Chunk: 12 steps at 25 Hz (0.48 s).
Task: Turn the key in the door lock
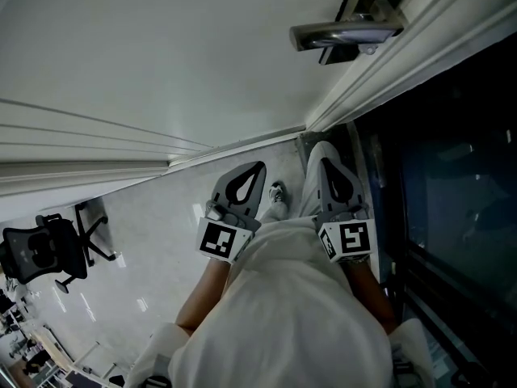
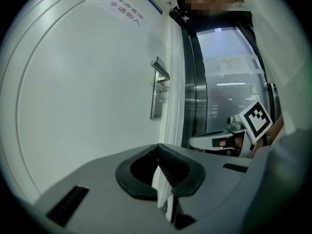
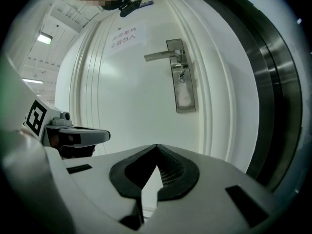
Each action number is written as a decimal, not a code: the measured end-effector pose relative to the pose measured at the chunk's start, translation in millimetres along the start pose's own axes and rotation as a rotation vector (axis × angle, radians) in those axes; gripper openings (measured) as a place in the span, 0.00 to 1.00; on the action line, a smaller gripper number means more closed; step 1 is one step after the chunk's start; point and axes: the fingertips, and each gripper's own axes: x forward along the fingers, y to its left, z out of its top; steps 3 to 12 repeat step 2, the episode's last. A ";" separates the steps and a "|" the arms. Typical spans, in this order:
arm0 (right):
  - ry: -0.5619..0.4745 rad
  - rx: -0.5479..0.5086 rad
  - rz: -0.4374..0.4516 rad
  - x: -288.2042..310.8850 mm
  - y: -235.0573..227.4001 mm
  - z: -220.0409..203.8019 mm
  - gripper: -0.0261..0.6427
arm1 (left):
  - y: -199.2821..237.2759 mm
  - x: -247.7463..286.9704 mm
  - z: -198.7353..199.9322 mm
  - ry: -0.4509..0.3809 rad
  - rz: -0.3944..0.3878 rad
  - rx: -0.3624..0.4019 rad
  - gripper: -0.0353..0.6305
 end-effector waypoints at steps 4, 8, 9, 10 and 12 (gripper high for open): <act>0.003 -0.006 0.006 2.8 3.0 -0.8 0.04 | 1.8 -0.8 1.1 -0.008 0.005 -0.004 0.06; 0.003 -0.006 0.006 2.8 3.0 -0.8 0.04 | 1.8 -0.8 1.1 -0.008 0.005 -0.004 0.06; 0.003 -0.006 0.006 2.8 3.0 -0.8 0.04 | 1.8 -0.8 1.1 -0.008 0.005 -0.004 0.06; 0.003 -0.006 0.006 2.8 3.0 -0.8 0.04 | 1.8 -0.8 1.1 -0.008 0.005 -0.004 0.06; 0.003 -0.006 0.006 2.8 3.0 -0.8 0.04 | 1.8 -0.8 1.1 -0.008 0.005 -0.004 0.06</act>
